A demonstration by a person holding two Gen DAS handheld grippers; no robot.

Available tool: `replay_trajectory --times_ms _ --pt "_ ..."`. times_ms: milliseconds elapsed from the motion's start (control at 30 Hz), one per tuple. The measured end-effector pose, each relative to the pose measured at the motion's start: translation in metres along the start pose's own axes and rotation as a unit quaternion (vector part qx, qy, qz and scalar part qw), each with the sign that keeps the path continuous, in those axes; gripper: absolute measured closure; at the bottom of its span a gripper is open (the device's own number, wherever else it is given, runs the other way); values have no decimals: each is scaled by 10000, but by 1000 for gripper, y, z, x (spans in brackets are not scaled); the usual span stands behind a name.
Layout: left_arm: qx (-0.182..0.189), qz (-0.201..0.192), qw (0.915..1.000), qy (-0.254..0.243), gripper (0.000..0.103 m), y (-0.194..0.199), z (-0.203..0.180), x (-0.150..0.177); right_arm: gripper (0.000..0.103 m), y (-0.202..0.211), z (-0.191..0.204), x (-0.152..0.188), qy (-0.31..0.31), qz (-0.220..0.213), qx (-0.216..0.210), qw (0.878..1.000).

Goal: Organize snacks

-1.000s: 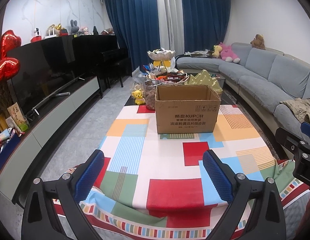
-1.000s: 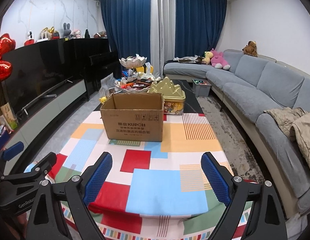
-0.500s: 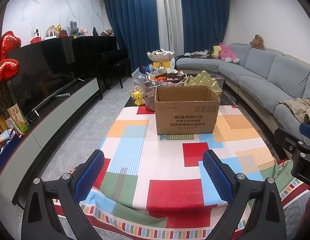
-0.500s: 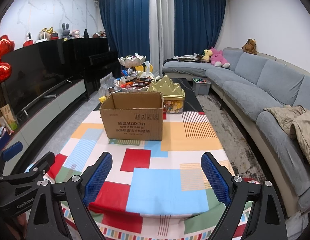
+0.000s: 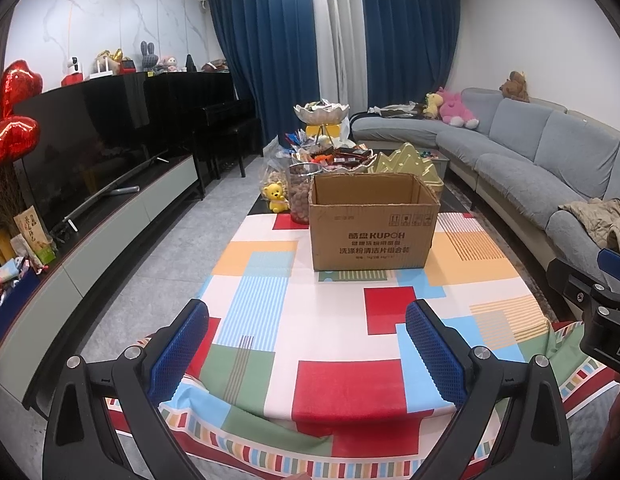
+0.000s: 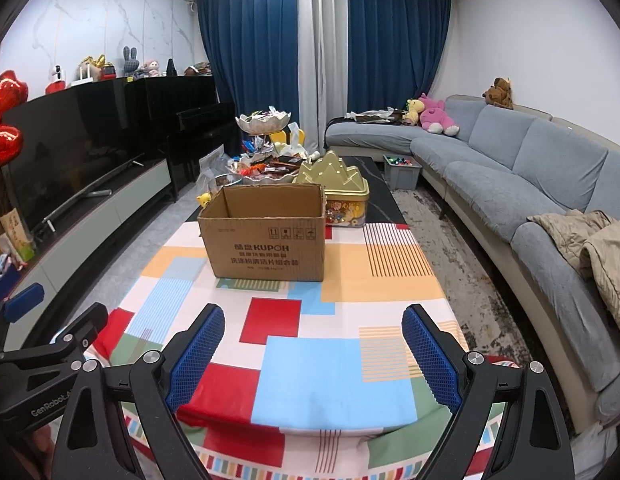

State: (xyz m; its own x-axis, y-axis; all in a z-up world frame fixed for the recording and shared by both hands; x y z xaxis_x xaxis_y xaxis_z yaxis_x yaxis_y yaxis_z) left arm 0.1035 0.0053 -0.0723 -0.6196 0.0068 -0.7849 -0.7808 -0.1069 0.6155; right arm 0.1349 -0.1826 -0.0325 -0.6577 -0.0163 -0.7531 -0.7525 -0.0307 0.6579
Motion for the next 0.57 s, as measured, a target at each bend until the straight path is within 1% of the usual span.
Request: replay_trajectory --times_ms 567 --pt "0 -8 10000 -21 0 0 -3 -5 12 -2 -1 1 -19 18 0 10000"
Point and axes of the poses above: each gripper's, at about its wrist camera, not at the fingertips, and y roughly against the way its jaws point, z to its left, x to its underside, the point moved 7 cm from there along -y, roughly the way its jaws point, and after that the axes turned 3 degrees about z, right-handed, at the moved point
